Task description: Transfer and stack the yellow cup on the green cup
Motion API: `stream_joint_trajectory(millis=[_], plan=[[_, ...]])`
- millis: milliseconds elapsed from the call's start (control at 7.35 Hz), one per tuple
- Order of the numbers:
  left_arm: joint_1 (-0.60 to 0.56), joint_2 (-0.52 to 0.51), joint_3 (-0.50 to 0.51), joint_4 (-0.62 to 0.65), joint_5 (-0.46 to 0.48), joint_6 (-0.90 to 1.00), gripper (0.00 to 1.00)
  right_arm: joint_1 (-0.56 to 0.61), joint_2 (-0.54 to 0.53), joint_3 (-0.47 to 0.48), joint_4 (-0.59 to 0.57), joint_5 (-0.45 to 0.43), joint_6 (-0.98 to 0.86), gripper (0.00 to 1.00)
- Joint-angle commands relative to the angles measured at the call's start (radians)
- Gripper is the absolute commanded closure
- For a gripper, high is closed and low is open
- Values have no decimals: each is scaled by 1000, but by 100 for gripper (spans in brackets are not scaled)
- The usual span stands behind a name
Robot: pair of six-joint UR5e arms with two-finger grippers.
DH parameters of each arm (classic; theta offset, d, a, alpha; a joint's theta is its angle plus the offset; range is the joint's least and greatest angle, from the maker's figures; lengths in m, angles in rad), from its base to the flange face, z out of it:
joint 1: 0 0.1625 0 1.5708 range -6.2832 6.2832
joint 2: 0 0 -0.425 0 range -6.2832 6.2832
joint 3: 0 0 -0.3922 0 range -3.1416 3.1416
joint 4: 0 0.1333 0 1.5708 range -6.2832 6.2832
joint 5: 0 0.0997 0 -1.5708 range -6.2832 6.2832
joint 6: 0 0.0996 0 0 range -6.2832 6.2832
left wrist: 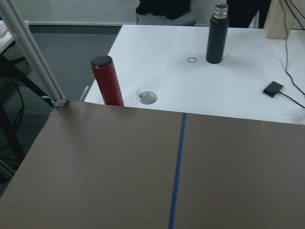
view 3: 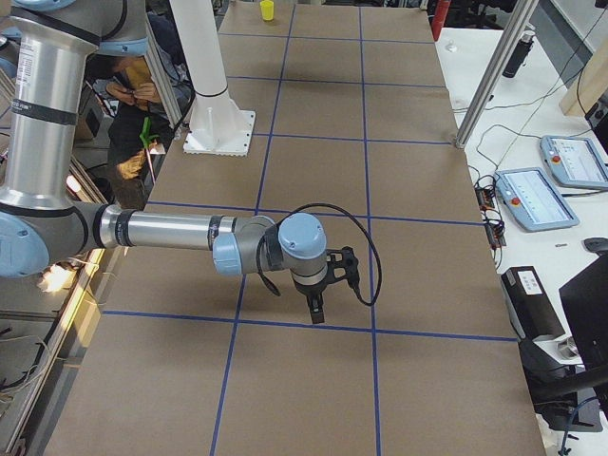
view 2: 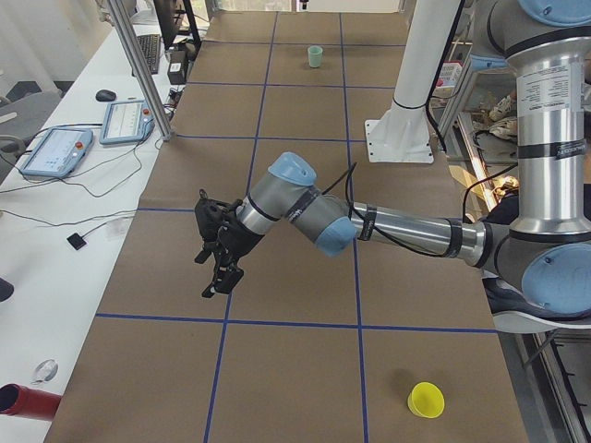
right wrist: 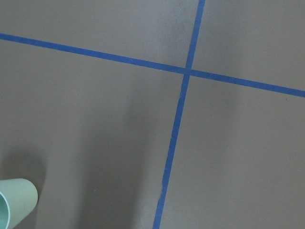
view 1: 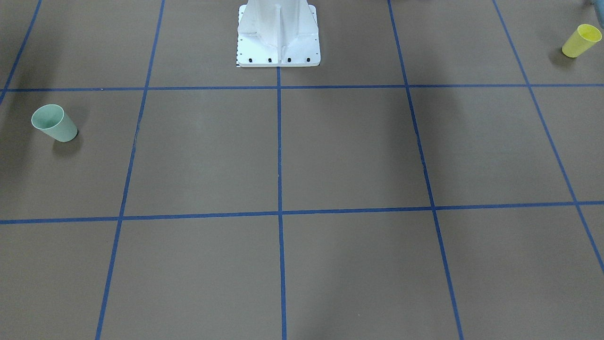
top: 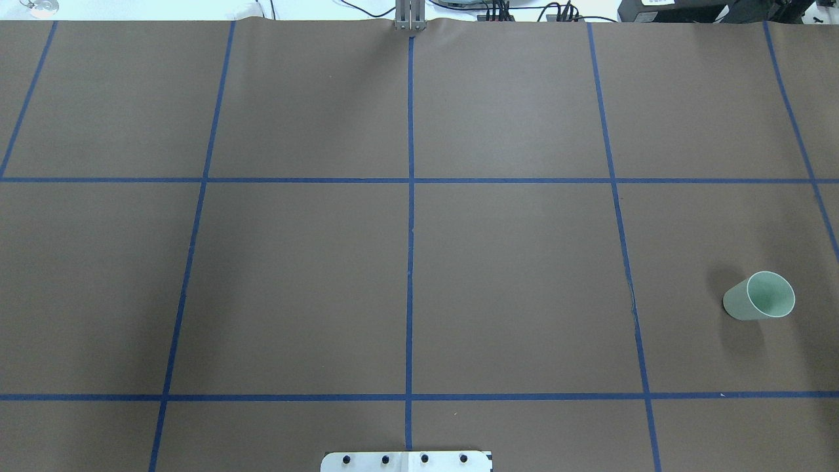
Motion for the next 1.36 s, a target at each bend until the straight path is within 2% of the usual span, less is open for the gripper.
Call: stream_joint_trajectory(millis=[0, 136, 408, 544, 816, 952, 1088, 1224], plan=[[12, 9, -29, 165, 241, -152, 0, 0, -4, 1, 1, 0, 0, 0], [41, 9, -29, 255, 324, -256, 0, 0, -6, -1, 1, 0, 0, 0], [168, 6, -29, 515, 491, -616, 0, 0, -7, -2, 1, 0, 0, 0], [190, 6, -27, 644, 527, -753, 0, 0, -7, -2, 3, 0, 0, 0], [208, -5, -24, 929, 541, -1000, 0, 0, -10, -2, 16, 0, 0, 0], [254, -30, -15, 1070, 550, -1124, 0, 0, -10, -4, 16, 0, 0, 0], [283, -55, 23, 1166, 537, -1238, 0, 0, -10, -2, 16, 1, 0, 0], [319, -84, 81, 1232, 471, -1317, 0, 0, -10, -2, 18, 1, 0, 0]])
